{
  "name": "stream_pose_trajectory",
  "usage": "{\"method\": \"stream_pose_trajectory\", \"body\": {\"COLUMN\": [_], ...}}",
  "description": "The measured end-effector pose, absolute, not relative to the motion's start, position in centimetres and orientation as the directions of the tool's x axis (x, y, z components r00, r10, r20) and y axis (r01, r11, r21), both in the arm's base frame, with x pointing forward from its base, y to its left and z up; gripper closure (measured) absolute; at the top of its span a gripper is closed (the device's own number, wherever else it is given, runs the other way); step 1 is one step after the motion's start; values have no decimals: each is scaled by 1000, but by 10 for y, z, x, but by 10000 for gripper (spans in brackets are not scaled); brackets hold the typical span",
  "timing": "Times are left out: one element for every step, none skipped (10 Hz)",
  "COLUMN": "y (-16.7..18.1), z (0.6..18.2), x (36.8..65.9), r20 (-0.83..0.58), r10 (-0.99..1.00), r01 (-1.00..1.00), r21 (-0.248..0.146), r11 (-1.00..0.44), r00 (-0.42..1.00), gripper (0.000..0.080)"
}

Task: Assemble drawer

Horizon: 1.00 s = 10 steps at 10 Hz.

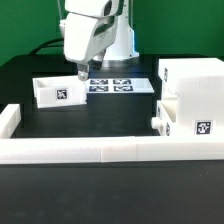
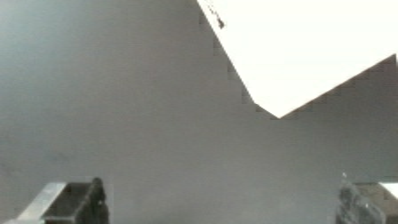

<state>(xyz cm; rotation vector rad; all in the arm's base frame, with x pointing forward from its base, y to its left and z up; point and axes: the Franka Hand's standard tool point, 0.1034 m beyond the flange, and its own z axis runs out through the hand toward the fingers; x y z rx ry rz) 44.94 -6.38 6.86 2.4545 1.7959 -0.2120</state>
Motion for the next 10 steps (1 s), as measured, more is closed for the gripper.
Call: {"method": "stream_pose_trajectory", "body": {"y": [-62,-62,-62,-67,-82,-94,-102,-105,-101,-99], "z": [68,68,68,67,65,64,65,70,69,68], "x": [449,449,449,446,436,431,427,433,434,433], "r20": [-166,-166,-166,-166,-171,-159,-162,-164,-154,-149], "r10": [944,944,944,934,915,906,877,853,814,784], "r01": [957,957,957,946,928,919,890,866,826,795], "r21": [-10,-11,-11,-6,-3,18,15,17,30,32], "r11": [-289,-291,-290,-323,-372,-393,-457,-501,-563,-606], "r00": [284,285,284,317,366,391,453,496,560,603], "gripper": [151,151,151,151,151,151,151,151,151,151]}}
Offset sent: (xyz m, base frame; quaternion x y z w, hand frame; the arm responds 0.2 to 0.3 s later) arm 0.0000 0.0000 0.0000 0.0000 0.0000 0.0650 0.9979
